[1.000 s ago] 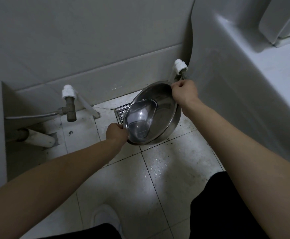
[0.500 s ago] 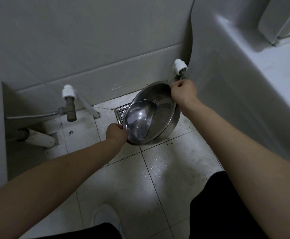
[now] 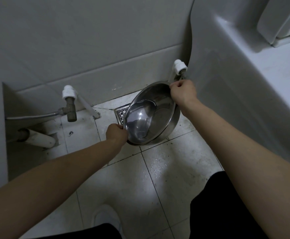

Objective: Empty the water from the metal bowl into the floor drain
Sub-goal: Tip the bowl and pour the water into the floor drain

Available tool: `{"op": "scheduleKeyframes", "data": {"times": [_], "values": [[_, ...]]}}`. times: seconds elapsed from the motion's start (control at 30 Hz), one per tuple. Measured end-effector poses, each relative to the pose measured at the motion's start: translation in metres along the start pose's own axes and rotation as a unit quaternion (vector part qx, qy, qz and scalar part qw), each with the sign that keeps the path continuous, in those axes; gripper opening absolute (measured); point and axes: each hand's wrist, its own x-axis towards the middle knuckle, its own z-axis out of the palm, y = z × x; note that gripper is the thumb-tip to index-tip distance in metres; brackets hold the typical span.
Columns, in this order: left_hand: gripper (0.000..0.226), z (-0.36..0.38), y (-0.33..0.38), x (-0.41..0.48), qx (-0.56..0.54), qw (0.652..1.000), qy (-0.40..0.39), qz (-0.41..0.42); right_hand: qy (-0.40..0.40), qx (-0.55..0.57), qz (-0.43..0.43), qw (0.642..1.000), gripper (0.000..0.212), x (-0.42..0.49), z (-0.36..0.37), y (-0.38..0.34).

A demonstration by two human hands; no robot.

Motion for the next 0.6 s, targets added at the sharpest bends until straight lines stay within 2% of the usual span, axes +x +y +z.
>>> {"op": "scheduleKeyframes", "data": {"times": [0.13, 0.23, 0.37, 0.6], "values": [[0.010, -0.0004, 0.0001, 0.0003, 0.000, 1.000, -0.007, 0.001, 0.000, 0.000, -0.001, 1.000, 0.033, 0.0002, 0.0003, -0.0001], [0.022, 0.0007, -0.0005, 0.0018, 0.001, 1.000, -0.002, 0.002, 0.000, 0.001, -0.003, 1.000, 0.032, 0.0006, 0.0001, 0.0012], [0.012, 0.0024, -0.0016, 0.0019, 0.009, 1.000, -0.008, 0.003, -0.001, 0.004, 0.000, 1.000, 0.032, 0.0006, 0.0002, 0.0004], [0.010, 0.0044, -0.0041, 0.0041, 0.012, 1.000, -0.009, 0.004, -0.003, 0.008, 0.002, 1.000, 0.029, 0.0012, 0.0008, -0.0013]]}}
